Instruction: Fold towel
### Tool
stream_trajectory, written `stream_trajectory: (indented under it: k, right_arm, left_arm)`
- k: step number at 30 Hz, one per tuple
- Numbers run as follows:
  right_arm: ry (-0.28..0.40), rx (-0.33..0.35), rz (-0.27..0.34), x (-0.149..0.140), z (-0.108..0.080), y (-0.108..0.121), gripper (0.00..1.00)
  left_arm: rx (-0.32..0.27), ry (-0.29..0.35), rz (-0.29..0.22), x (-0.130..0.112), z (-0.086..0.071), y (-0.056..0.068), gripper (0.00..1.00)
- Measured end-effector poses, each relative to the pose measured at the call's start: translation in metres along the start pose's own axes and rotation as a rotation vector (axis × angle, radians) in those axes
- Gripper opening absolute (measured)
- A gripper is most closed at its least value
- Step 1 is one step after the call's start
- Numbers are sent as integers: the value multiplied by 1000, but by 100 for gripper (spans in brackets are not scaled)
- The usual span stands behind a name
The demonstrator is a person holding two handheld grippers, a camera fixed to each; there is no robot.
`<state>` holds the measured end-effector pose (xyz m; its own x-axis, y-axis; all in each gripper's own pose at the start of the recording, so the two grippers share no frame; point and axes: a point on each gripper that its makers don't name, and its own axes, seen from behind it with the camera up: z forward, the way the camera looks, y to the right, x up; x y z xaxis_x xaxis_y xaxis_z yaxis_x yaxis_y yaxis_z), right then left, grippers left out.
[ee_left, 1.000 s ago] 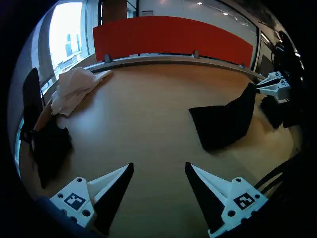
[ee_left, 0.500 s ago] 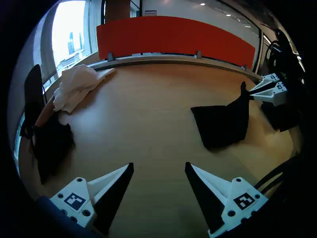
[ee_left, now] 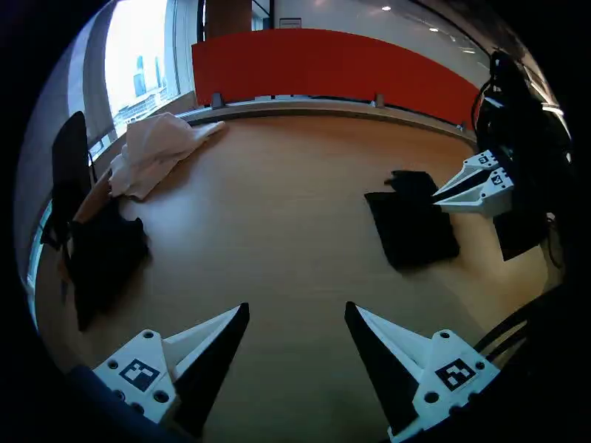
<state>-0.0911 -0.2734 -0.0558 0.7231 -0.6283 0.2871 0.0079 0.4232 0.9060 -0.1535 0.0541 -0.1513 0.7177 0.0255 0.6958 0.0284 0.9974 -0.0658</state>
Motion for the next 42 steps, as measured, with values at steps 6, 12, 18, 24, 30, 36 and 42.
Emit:
stream_trajectory:
  k: [6, 12, 18, 24, 30, 36, 42]
  right_arm:
    - [-29, 18, -13, -9, 8, -7, 5]
    - [-36, 25, -9, -11, 8, -9, 5]
    - [-40, 27, -9, -12, 7, -10, 7]
    - [-49, 19, -12, -15, 8, -10, 21]
    - [-49, 22, -16, -16, 6, -12, 67]
    - [-48, 3, -1, -20, 4, -10, 87]
    - [-40, -25, 31, -24, 0, -4, 88]
  left_arm:
    - [15, -1, -19, -3, -3, -9, 96]
    - [16, -5, -24, -5, -3, -11, 96]
    - [13, -7, -17, -5, -2, -9, 96]
    - [12, -7, -17, -6, -2, -9, 96]
    - [13, -7, -18, -6, -3, -9, 96]
    - [8, -3, -24, -6, -4, -8, 96]
    - [5, 0, -20, -5, -5, -6, 96]
